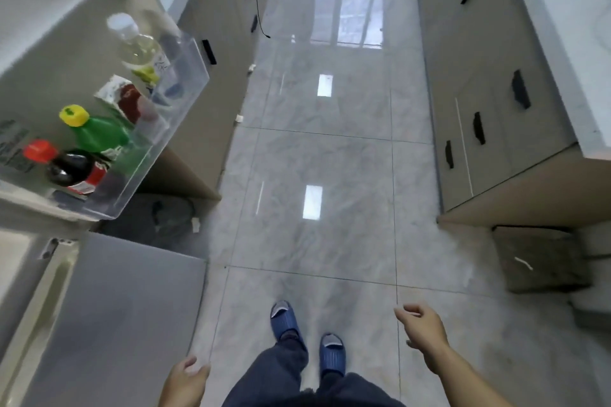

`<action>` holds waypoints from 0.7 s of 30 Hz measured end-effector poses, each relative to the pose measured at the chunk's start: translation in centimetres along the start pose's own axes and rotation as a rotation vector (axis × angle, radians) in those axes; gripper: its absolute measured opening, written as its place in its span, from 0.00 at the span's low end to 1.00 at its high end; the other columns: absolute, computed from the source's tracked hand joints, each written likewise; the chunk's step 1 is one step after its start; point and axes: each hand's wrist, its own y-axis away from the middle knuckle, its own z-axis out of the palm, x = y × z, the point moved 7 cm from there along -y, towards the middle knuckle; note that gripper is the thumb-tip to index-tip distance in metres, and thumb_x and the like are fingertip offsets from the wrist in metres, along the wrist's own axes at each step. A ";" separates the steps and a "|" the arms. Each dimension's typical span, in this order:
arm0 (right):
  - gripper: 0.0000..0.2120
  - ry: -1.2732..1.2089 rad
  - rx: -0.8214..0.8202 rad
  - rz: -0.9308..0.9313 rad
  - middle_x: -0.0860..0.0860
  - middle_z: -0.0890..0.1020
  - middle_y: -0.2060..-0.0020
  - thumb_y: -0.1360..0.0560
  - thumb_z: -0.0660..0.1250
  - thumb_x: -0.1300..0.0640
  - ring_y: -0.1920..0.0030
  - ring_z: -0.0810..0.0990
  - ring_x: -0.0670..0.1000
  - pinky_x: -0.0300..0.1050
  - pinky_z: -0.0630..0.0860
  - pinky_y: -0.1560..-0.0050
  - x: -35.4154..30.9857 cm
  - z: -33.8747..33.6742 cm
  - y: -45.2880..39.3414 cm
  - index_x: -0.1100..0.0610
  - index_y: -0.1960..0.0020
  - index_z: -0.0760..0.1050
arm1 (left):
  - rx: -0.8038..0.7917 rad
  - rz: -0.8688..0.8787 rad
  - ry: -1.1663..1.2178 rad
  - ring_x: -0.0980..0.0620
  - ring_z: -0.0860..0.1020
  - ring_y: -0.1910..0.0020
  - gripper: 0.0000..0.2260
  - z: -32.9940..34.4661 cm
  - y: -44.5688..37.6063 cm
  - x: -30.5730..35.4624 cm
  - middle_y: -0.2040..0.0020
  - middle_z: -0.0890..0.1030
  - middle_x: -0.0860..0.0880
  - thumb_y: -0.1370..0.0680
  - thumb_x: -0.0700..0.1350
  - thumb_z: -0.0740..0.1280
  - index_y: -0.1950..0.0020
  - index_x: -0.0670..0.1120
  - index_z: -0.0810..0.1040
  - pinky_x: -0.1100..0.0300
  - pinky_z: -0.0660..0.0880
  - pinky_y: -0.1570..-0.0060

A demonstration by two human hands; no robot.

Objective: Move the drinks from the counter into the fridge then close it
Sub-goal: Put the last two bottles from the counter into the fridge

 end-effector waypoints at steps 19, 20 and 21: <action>0.10 -0.165 0.093 0.285 0.57 0.82 0.57 0.26 0.73 0.57 0.58 0.80 0.59 0.49 0.78 0.58 -1.6 -3.5 -7.1 0.60 0.48 0.78 | -0.204 0.337 -0.135 0.46 0.78 0.53 0.16 8.4 -9.5 32.5 0.52 0.78 0.44 0.22 0.44 0.69 0.35 0.47 0.73 0.46 0.77 0.44; 0.09 -0.157 0.085 0.285 0.57 0.81 0.59 0.26 0.73 0.57 0.61 0.78 0.58 0.48 0.76 0.58 -3.0 -4.2 -8.6 0.61 0.49 0.78 | -0.185 0.327 -0.126 0.45 0.78 0.54 0.16 8.7 -9.6 33.5 0.53 0.78 0.44 0.22 0.44 0.70 0.35 0.46 0.73 0.46 0.77 0.45; 0.08 -0.142 0.073 0.279 0.57 0.80 0.61 0.25 0.73 0.58 0.62 0.76 0.57 0.48 0.75 0.58 -4.6 -5.1 -10.2 0.61 0.50 0.78 | -0.166 0.311 -0.119 0.45 0.78 0.53 0.16 9.0 -9.6 34.5 0.53 0.78 0.44 0.22 0.44 0.70 0.35 0.46 0.73 0.46 0.77 0.45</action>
